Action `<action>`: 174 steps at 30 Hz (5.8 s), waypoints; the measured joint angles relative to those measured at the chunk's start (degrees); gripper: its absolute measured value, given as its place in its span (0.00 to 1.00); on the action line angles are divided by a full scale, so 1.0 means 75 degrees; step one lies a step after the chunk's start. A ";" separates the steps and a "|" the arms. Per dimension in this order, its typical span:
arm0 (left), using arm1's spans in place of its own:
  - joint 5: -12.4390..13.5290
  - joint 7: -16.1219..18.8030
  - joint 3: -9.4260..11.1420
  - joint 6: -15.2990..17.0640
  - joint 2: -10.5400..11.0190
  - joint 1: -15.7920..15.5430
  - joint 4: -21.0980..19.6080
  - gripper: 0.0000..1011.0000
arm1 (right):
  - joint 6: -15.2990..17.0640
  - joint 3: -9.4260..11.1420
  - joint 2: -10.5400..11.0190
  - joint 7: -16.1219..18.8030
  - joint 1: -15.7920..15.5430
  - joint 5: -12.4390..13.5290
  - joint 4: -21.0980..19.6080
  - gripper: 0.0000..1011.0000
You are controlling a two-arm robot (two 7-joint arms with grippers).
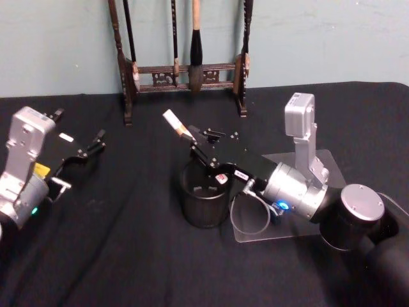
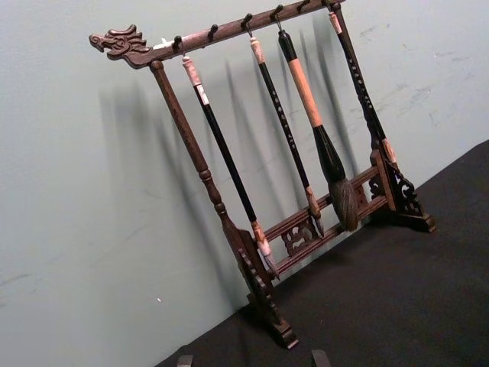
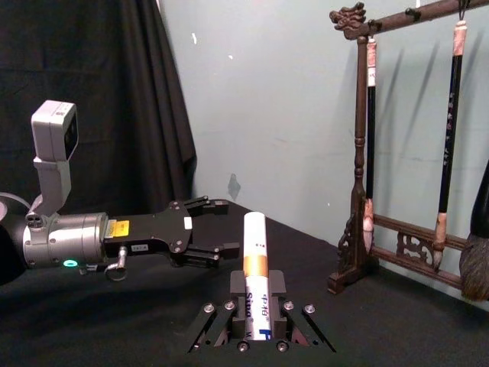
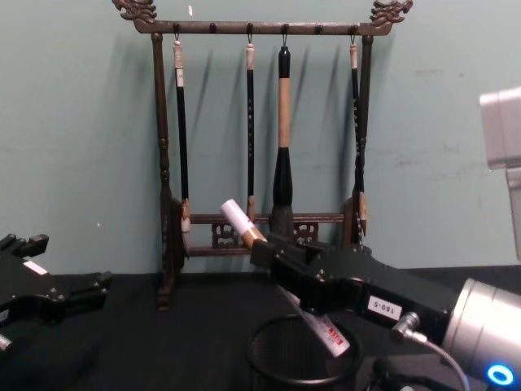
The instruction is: Pick up the water-based marker from the table and place it into the pen holder.
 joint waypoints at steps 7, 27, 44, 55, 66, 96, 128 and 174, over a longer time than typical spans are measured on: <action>0.0001 0.0000 0.0000 0.0000 0.0000 0.0000 0.0000 0.99 | 0.0000 -0.0032 -0.0034 0.0001 0.0057 0.0003 0.0134 0.18; 0.0000 0.0000 0.0000 0.0000 0.0000 0.0000 0.0000 0.99 | -0.0063 -0.0057 -0.0031 -0.0021 0.0081 -0.0077 0.0175 0.23; 0.0000 0.0000 0.0000 0.0000 0.0000 0.0000 0.0000 0.99 | -0.0054 -0.0046 -0.0031 -0.0021 0.0072 -0.0065 0.0165 0.77; 0.0000 0.0000 0.0000 0.0000 0.0000 0.0000 0.0000 0.99 | -0.0049 -0.0046 -0.0031 -0.0021 0.0072 -0.0063 0.0164 0.99; 0.0000 0.0000 0.0000 0.0000 0.0000 0.0000 0.0000 0.99 | 0.0110 0.0080 0.0156 -0.0183 -0.0100 -0.0014 -0.0234 0.99; 0.0000 0.0000 0.0000 0.0000 0.0000 0.0000 0.0000 0.99 | 0.3159 0.0789 0.1372 -0.2436 -0.0964 -0.0928 -0.2282 0.99; 0.0000 0.0000 0.0000 0.0000 0.0000 0.0000 0.0000 0.99 | 0.4544 0.0603 0.0689 -0.2625 -0.0606 -0.1673 -0.1423 0.99; 0.0000 0.0000 0.0000 0.0000 0.0000 0.0000 0.0000 0.99 | 0.4591 0.0824 0.0387 -0.2319 -0.0515 -0.1941 -0.0871 0.99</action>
